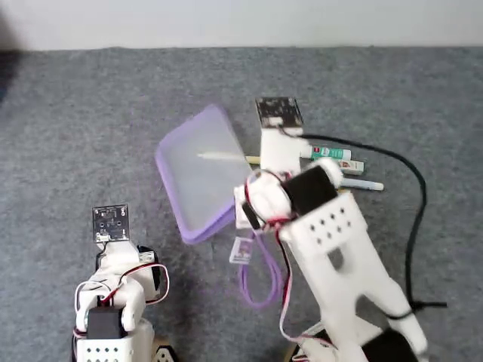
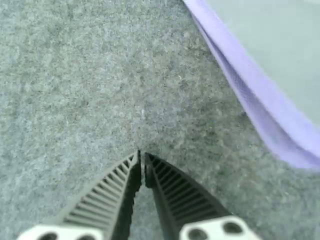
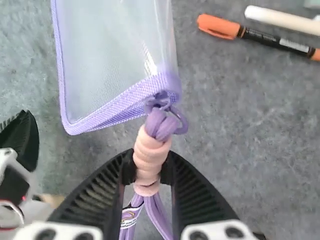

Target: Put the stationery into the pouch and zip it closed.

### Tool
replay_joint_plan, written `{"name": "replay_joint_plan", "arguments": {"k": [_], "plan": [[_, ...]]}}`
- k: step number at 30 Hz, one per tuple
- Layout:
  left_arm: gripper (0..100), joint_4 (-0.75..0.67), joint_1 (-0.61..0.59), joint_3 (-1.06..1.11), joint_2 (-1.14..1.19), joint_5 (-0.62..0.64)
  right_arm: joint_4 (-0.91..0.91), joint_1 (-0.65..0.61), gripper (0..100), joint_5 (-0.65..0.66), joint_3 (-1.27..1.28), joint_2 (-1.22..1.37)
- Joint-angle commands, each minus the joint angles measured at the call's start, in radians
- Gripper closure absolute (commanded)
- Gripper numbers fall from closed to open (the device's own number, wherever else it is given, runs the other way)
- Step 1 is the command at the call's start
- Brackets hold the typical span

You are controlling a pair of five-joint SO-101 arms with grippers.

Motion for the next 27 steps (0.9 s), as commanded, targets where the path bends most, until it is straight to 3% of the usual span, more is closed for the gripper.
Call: {"name": "replay_joint_plan", "arguments": {"k": [1,15,21,27], "plan": [[99,0.003,0.0,-0.008,-0.014,0.008,-0.001,0.01,99.1,-0.009,0.11,-0.12],[99,0.005,0.008,-0.008,-0.014,0.005,-0.001,0.015,99.1,0.173,0.245,-0.403],[98,-0.009,0.041,-0.039,-0.014,0.002,-0.117,0.016,99.1,0.408,0.245,-0.521],[98,-0.089,0.041,-0.249,-0.014,0.002,-0.321,0.096,99.1,0.637,0.245,-0.547]]}}
